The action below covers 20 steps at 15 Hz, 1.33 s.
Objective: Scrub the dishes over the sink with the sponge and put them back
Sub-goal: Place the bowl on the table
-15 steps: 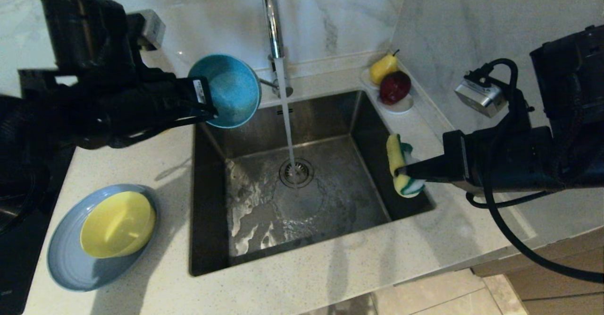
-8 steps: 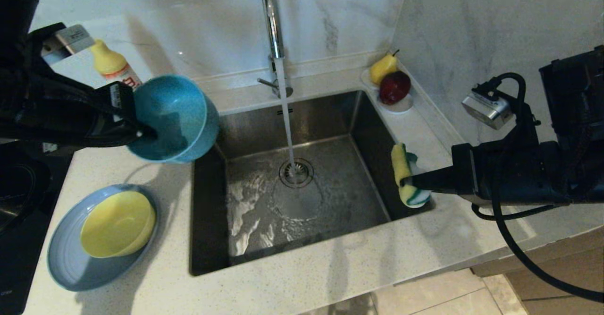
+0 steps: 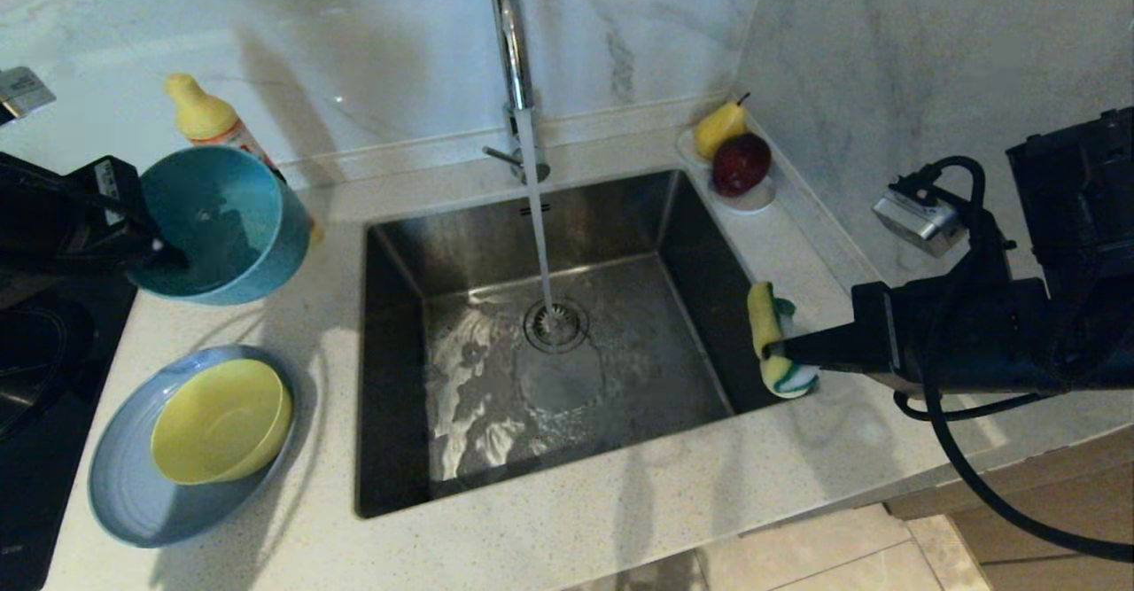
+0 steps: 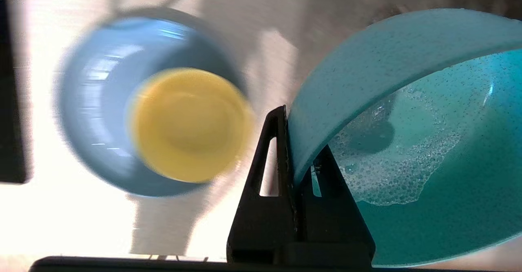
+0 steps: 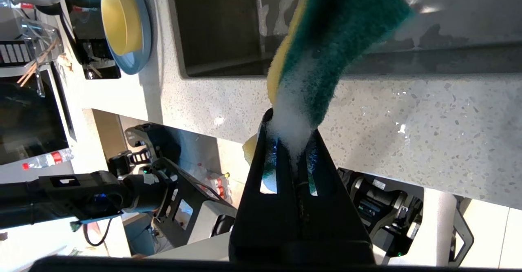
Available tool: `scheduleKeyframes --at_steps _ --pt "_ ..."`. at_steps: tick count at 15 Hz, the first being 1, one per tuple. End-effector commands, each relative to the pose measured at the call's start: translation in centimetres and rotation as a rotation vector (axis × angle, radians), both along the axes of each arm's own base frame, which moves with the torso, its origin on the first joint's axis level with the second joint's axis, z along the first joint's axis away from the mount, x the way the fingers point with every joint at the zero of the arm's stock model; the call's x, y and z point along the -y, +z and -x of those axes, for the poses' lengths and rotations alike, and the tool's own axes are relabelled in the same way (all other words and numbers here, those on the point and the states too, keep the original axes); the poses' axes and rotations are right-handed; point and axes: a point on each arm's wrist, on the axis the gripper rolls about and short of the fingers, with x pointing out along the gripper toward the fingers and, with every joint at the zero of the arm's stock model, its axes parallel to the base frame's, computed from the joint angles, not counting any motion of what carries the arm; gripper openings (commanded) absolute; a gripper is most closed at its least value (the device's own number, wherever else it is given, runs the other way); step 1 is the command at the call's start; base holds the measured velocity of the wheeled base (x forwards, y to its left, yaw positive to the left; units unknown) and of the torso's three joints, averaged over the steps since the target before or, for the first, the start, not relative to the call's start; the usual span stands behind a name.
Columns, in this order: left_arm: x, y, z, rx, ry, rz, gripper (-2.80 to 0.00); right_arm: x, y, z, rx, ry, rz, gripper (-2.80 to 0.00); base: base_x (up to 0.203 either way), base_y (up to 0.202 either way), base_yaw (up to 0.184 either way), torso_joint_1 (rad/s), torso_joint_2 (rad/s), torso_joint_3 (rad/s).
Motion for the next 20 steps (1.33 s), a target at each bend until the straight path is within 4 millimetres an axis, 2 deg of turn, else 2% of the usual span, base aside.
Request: scheduleKeyframes --at_steps 1,4,6,10,13,15,17,20 --pt "-2.5 -0.2 0.1 -0.01 0.117 -0.001 -2.8 0.1 -0.2 -0.2 -0.013 -0.004 -0.002 -2.8 0.0 0.0 0.0 0.0 0.0 0.0" --pt "-6.0 -0.9 0.1 -0.037 0.279 0.015 -2.8 0.1 -0.3 -0.2 -0.019 -0.004 0.0 -2.8 0.0 0.0 0.0 0.0 0.0 0.0" --pt "-9.2 -1.7 0.0 -0.065 0.43 0.057 -2.8 0.1 -0.3 -0.2 -0.02 -0.005 0.002 -2.8 0.0 0.0 0.0 0.0 0.0 0.0" --pt "-15.5 -5.6 -2.0 -0.11 0.671 0.159 -2.8 0.0 -0.6 -0.4 -0.027 0.0 0.011 -2.8 0.0 0.0 0.0 0.0 0.0 0.0" --pt "-19.0 -8.5 -3.4 -0.112 0.755 0.191 -2.8 -0.1 -0.7 -0.6 -0.031 0.002 0.012 -2.8 0.0 0.0 0.0 0.0 0.0 0.0" --pt "-21.3 -9.8 -3.6 -0.115 0.814 0.216 -2.8 -0.1 -0.8 -0.5 -0.033 0.006 0.011 -2.8 0.0 0.0 0.0 0.0 0.0 0.0" --pt "-22.6 -10.8 -3.5 -0.106 0.88 0.29 -2.8 -0.1 -1.2 -0.6 -0.042 0.006 0.016 -2.8 0.0 0.0 0.0 0.0 0.0 0.0" --pt "-23.9 -10.8 -3.1 -0.07 0.886 0.342 -2.8 -0.1 -1.1 -0.6 -0.032 0.011 0.021 -2.8 0.0 0.0 0.0 0.0 0.0 0.0"
